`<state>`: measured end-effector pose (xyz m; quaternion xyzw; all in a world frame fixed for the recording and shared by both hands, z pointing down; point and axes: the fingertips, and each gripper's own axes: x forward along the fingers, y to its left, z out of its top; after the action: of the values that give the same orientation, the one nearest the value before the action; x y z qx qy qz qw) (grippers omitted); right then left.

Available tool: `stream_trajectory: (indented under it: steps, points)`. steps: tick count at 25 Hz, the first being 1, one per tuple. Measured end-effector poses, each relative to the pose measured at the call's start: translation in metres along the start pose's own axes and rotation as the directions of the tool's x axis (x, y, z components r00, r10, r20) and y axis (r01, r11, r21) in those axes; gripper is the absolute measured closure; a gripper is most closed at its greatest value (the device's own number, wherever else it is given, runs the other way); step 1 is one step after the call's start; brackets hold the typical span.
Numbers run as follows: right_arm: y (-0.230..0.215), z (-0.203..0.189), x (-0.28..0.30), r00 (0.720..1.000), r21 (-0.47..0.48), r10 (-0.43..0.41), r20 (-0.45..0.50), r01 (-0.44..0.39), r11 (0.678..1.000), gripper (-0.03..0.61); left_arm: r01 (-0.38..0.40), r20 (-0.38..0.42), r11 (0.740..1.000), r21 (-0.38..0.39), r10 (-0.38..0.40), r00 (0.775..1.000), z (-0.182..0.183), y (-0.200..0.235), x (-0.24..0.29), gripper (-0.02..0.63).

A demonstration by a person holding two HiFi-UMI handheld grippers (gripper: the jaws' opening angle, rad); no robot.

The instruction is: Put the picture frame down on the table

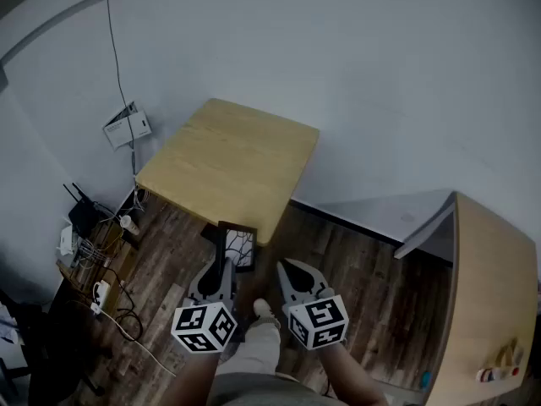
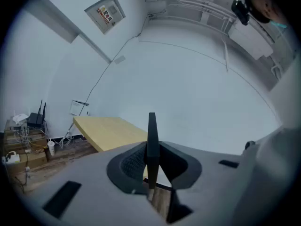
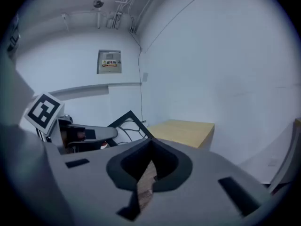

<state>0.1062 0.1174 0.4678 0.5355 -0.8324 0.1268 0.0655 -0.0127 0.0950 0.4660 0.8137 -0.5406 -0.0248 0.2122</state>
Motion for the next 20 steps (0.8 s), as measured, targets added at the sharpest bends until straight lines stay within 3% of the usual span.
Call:
stream_trajectory:
  steps: [5, 10, 15, 20]
  points:
    - [0.07, -0.016, -0.077, 1.0, 0.012, -0.007, 0.019, 0.007, 1.0, 0.578, -0.004, 0.002, 1.0, -0.027, 0.004, 1.0, -0.014, -0.01, -0.11, 0.552]
    - [0.128, -0.008, -0.125, 1.0, -0.002, -0.005, 0.03, 0.005, 1.0, 0.578, 0.004, 0.014, 0.999, -0.035, -0.003, 1.0, -0.002, -0.013, -0.185, 0.552]
    - [0.161, -0.003, -0.146, 0.998, -0.031, 0.011, 0.054, -0.009, 0.999, 0.578, 0.0, 0.047, 0.998, -0.057, 0.003, 0.999, 0.0, -0.003, -0.219, 0.552]
    - [0.168, -0.004, -0.153, 0.998, -0.029, -0.004, 0.068, 0.006, 1.0, 0.578, 0.015, 0.032, 0.998, -0.054, -0.014, 0.999, -0.004, -0.003, -0.228, 0.552]
